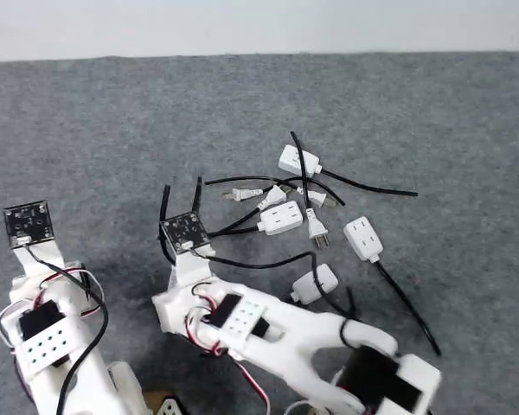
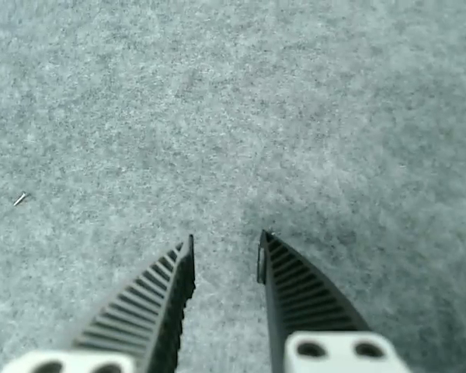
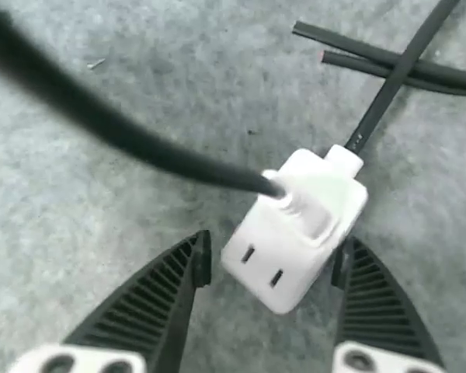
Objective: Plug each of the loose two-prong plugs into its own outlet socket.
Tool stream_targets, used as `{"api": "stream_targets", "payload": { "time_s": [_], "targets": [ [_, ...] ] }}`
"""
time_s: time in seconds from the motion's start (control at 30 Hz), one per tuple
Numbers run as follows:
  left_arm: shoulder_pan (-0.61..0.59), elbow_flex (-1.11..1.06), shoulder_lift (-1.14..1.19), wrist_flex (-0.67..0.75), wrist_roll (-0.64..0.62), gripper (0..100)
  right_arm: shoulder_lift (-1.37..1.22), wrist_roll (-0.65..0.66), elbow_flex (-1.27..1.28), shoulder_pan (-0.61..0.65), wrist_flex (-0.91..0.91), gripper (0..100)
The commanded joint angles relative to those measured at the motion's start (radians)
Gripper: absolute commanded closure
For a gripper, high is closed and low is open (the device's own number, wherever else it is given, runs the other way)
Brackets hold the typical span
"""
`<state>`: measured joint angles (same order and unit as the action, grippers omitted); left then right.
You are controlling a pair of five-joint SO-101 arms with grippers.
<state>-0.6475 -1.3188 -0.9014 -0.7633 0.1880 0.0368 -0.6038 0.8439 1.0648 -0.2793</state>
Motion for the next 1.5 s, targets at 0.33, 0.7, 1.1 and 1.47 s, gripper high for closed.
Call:
{"api": "stream_targets", "payload": {
  "time_s": [0.33, 0.7, 1.1, 1.47],
  "targets": [
    [-0.009, 0.058, -0.008, 0.023, -0.012, 87, -0.025, 0.273, -0.114, -0.068, -0.048, 98.4],
    [-0.003, 0.047, -0.008, 0.026, -0.011, 87, 0.237, 0.301, -0.155, -0.196, -0.352, 99.1],
    [0.04, 0.019, -0.008, 0.044, 0.029, 87, 0.894, 0.628, -0.155, -0.575, -0.776, 99.1],
    [0.081, 0.008, -0.009, 0.038, 0.035, 87, 1.262, 0.974, -0.044, -1.299, -0.993, 99.1]
  ]
}}
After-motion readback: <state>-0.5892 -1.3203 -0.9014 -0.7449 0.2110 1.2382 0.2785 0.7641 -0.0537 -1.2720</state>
